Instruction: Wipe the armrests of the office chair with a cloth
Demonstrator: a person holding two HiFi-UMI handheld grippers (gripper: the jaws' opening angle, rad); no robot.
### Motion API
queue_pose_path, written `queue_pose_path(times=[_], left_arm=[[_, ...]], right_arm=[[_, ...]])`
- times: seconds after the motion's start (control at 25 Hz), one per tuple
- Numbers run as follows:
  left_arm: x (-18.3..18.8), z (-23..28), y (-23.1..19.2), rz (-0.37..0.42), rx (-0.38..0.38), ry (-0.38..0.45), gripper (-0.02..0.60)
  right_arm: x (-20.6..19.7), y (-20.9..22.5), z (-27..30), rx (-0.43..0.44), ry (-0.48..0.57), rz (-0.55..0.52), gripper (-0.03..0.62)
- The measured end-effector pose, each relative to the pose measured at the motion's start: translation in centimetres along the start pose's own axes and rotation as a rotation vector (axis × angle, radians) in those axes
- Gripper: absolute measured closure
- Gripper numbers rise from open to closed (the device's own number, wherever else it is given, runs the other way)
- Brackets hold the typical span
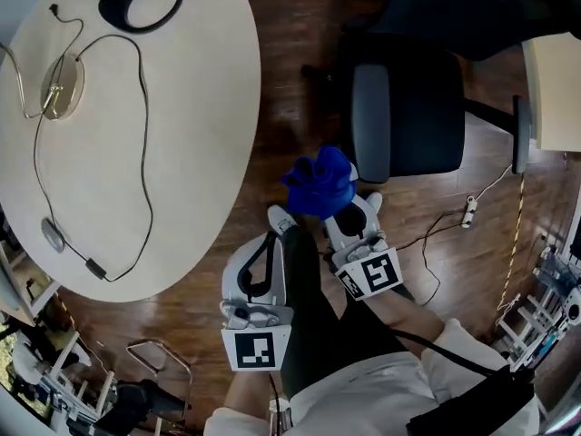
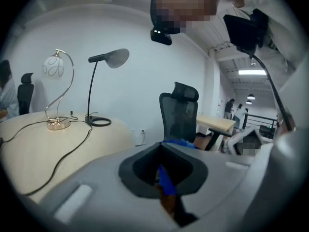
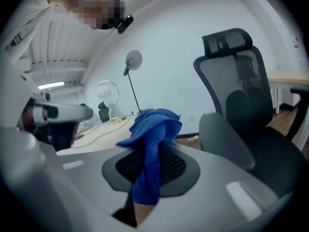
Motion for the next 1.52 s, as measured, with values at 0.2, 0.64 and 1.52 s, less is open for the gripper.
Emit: queue_pose_path(times=[0.2,0.64,1.52], left_arm=[[-6.7,0.0,-1.9,-0.06,-0.013,-0.052,0.581],[-10.7,-2.2,-1.2,-0.081,-0.066,-0.115,0.581],[7.2,4.0,11.7,0.102,-0.009,0.246,0.581]], right_arm=[[-11.0,6.0,5.7,-0.127,-0.018,0.007,0.523],[-11.1,16.4,8.9,-0.28,0.14,-0.018,0.525],[14.6,7.0,-16.7,0.071,0.314,-0.265,0.525]])
Point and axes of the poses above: the fingertips, and each gripper's own axes: z forward along the fingers, y to its right, x out of its top, the point moved 4 cm from there along -z, backward along the fingers, and after that the axes turned 12 degrees about x, right-handed, at the moved point
